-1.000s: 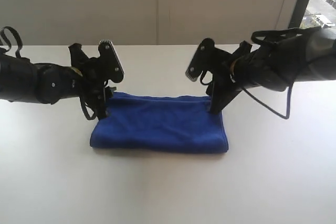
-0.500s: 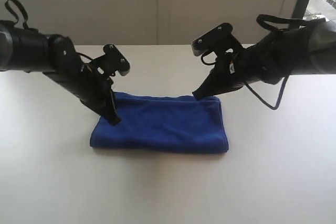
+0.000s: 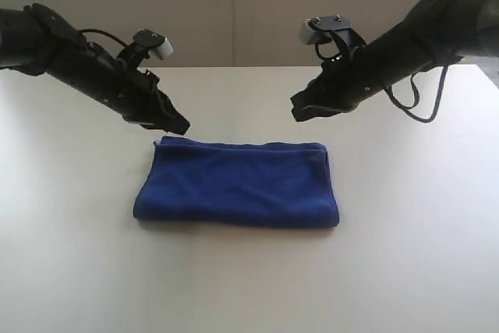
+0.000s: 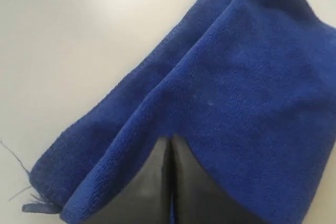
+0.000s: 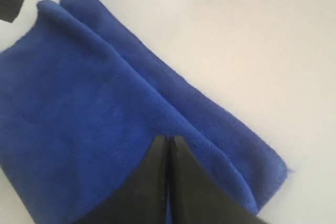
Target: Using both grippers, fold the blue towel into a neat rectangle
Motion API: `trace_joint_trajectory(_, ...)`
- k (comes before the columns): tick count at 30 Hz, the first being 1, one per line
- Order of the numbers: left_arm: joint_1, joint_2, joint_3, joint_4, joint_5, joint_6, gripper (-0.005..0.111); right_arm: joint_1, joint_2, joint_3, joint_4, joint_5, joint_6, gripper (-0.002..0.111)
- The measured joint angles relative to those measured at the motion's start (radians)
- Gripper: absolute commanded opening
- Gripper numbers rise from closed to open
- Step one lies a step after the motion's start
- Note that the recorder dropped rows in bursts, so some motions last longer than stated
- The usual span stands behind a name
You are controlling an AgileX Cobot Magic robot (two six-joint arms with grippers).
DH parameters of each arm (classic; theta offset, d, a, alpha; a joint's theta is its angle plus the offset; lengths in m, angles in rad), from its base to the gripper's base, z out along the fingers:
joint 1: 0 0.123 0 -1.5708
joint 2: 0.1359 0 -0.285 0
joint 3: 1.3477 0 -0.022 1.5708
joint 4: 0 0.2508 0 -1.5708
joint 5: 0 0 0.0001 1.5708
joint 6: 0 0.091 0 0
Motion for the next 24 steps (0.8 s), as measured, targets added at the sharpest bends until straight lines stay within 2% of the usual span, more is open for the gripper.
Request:
trace_joint_trajectory(9,0.0,0.1,0.0,-0.004,-0.079,0.002,0.0,-0.011,0.111,0.0,-0.01,0.017,0.0,0.0)
trace_joint_trajectory(19,0.0,0.134,0.0,0.006,-0.198,0.002,0.0,-0.011,0.161,0.0,-0.185,-0.026,0.071,0.0)
trace_joint_trajectory(24,0.0,0.145,0.0,0.013,-0.211,0.002,0.0,-0.011,0.165,-0.002,-0.215,-0.043,0.089,0.0)
